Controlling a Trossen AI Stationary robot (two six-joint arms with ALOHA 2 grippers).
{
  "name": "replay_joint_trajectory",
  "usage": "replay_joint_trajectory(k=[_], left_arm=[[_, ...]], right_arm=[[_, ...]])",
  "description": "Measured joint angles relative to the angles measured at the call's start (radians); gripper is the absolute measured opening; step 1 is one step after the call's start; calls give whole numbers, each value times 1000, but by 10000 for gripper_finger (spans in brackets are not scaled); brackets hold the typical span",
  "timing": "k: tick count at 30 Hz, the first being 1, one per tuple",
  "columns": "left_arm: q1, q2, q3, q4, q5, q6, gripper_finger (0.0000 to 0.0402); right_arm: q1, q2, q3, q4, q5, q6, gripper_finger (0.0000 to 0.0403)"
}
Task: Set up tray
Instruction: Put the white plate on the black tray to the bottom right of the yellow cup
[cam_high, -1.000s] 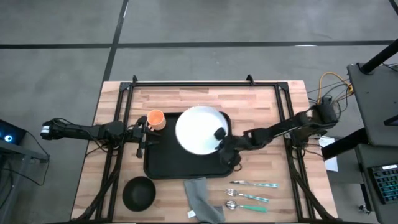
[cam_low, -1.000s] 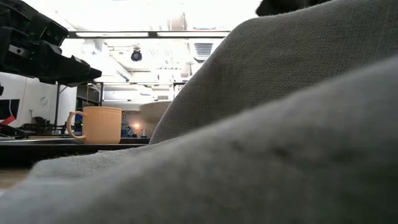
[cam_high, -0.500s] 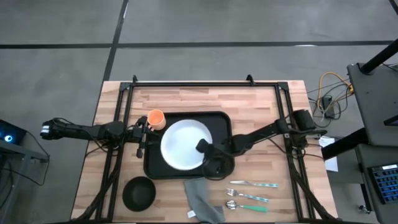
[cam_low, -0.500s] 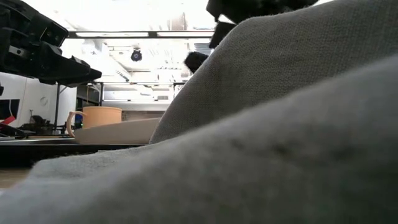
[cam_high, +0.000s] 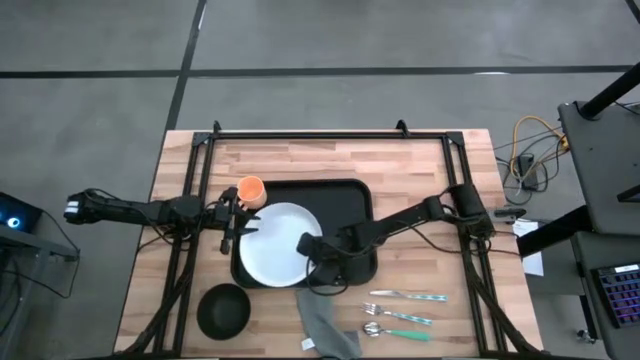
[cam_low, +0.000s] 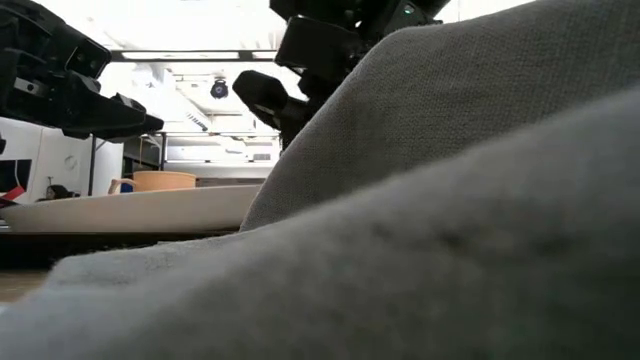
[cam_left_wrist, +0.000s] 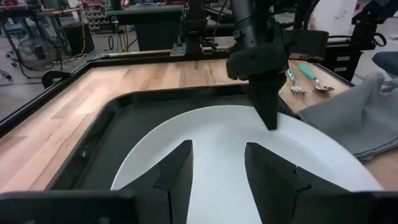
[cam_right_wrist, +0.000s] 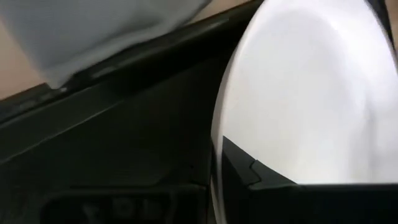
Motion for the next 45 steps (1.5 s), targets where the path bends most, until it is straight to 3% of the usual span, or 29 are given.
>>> replay_joint_trajectory(k=[45], left_arm=[[0,6,0,0,0,0,128]], right_arm=[[-28,21,17,98,-50,-4,10]])
